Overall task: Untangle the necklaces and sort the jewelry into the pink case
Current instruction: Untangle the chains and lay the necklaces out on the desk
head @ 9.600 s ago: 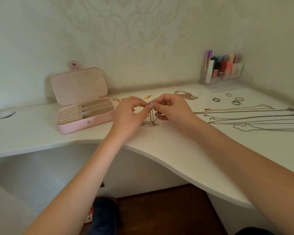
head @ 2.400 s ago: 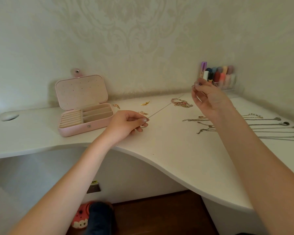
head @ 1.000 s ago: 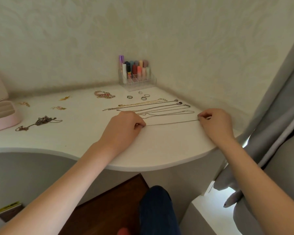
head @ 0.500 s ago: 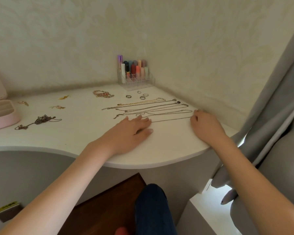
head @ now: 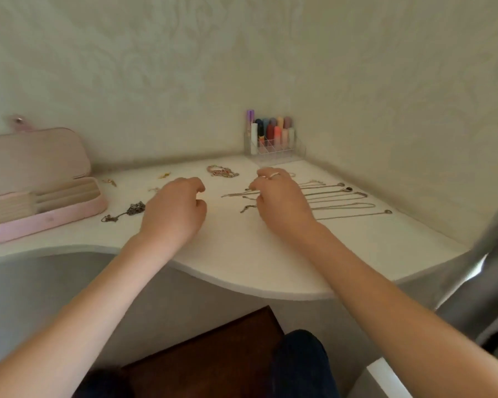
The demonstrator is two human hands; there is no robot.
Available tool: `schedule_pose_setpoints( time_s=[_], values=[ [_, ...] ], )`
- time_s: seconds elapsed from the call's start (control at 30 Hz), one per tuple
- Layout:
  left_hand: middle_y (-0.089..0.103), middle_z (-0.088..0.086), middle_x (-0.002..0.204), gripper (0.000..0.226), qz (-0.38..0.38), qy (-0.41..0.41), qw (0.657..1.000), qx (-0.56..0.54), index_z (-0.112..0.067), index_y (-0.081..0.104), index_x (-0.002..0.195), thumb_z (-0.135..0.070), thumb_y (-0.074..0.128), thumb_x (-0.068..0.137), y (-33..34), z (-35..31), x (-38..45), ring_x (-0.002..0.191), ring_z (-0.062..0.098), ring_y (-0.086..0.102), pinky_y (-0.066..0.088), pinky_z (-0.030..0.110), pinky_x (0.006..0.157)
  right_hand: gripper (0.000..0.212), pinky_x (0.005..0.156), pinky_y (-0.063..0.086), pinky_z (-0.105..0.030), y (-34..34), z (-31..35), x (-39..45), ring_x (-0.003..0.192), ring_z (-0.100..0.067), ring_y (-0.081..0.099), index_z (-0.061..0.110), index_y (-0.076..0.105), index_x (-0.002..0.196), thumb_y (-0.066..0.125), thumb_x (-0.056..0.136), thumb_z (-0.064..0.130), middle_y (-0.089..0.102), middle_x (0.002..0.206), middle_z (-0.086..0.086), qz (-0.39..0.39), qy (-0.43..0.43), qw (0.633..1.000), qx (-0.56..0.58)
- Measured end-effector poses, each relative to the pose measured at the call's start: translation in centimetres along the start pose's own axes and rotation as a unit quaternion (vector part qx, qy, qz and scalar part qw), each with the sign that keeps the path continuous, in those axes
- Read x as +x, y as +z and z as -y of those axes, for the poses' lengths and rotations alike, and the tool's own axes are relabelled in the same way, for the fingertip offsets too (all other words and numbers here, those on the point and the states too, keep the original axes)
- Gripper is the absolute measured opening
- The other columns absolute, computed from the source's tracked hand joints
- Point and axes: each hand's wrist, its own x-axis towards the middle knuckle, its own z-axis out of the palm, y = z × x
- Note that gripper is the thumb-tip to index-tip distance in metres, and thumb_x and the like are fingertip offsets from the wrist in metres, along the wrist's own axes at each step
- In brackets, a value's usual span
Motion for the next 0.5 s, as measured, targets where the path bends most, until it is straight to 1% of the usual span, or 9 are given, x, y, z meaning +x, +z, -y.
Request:
schedule_pose_setpoints(
  time_s=[0.1,0.17,0.23,0.27,0.3,0.33,0.4,0.43,0.5],
  values=[
    [0.056,0.014,0.125,0.036,0.032,-0.061,0.991,0.111,-0.009,0.058,0.121,-0.011,0.053,0.085,-2.1,4.6,1.1,0.116,0.033,0.051,0.044,0.038,0.092,0.042,0.103,0.031,-0.032,3.0,5.6,4.3,0.131,-0.025,0.037,0.010,0.058,0.125,0.042,0.089,-0.004,0.045,0.141,-0.009,0.047,-0.071,0.995,0.049],
    [0.058,0.016,0.122,0.032,0.060,-0.080,0.983,0.154,-0.006,0.059,0.117,-0.017,0.053,0.087,-2.8,7.4,1.2,0.113,0.032,0.054,0.046,0.038,0.090,0.042,0.104,0.035,-0.036,5.0,9.0,6.8,0.129,-0.026,0.040,0.012,0.055,0.129,0.041,0.091,0.000,0.046,0.140,-0.009,0.095,-0.107,0.985,0.101],
    [0.062,0.014,0.114,0.027,0.071,-0.086,0.982,0.154,-0.007,0.062,0.109,-0.023,0.052,0.090,-2.8,9.7,1.3,0.106,0.031,0.058,0.047,0.035,0.079,0.040,0.105,0.036,-0.038,7.0,11.7,8.7,0.130,-0.025,0.040,0.016,0.049,0.134,0.043,0.095,0.009,0.045,0.141,-0.008,0.167,-0.141,0.965,0.144],
    [0.064,0.014,0.108,0.025,0.074,-0.083,0.984,0.141,-0.007,0.063,0.103,-0.024,0.050,0.091,-2.6,10.7,1.4,0.102,0.031,0.060,0.044,0.033,0.073,0.041,0.104,0.037,-0.039,8.2,12.7,9.3,0.130,-0.025,0.040,0.017,0.046,0.136,0.045,0.095,0.012,0.045,0.142,-0.008,0.193,-0.160,0.957,0.150],
    [0.065,0.014,0.104,0.025,0.070,-0.076,0.987,0.126,-0.008,0.065,0.101,-0.024,0.049,0.092,-2.2,11.5,1.6,0.099,0.031,0.060,0.041,0.032,0.069,0.043,0.104,0.037,-0.040,9.4,13.3,9.6,0.129,-0.026,0.041,0.018,0.045,0.138,0.047,0.095,0.014,0.046,0.141,-0.009,0.202,-0.172,0.952,0.153],
    [0.066,0.014,0.104,0.026,0.060,-0.065,0.990,0.112,-0.008,0.066,0.102,-0.023,0.047,0.093,-1.7,12.1,1.8,0.098,0.031,0.061,0.042,0.032,0.070,0.041,0.102,0.039,-0.042,10.4,13.6,9.7,0.127,-0.028,0.044,0.017,0.047,0.136,0.047,0.095,0.014,0.050,0.138,-0.010,0.193,-0.178,0.951,0.166],
    [0.067,0.015,0.100,0.024,0.012,-0.039,0.995,0.093,-0.008,0.068,0.100,-0.019,0.048,0.094,-0.8,13.0,2.6,0.094,0.032,0.061,0.044,0.036,0.073,0.031,0.091,0.045,-0.043,11.8,13.5,10.1,0.112,-0.031,0.054,0.012,0.060,0.121,0.047,0.094,0.011,0.061,0.119,-0.015,0.161,-0.178,0.952,0.189],
    [0.067,0.016,0.094,0.021,-0.015,-0.032,0.996,0.081,-0.008,0.068,0.095,-0.018,0.050,0.092,-0.4,13.2,3.0,0.090,0.032,0.061,0.043,0.037,0.071,0.026,0.086,0.046,-0.041,12.2,13.2,10.5,0.104,-0.031,0.056,0.010,0.065,0.112,0.048,0.092,0.009,0.064,0.109,-0.015,0.148,-0.178,0.954,0.190],
    [0.065,0.014,0.087,0.015,-0.047,-0.033,0.997,0.052,-0.007,0.066,0.086,-0.017,0.056,0.089,0.4,13.3,3.8,0.085,0.030,0.059,0.040,0.036,0.067,0.024,0.079,0.044,-0.032,12.3,12.6,10.9,0.090,-0.024,0.058,0.008,0.069,0.103,0.050,0.089,0.003,0.066,0.100,-0.013,0.120,-0.154,0.953,0.231]
  ],
)
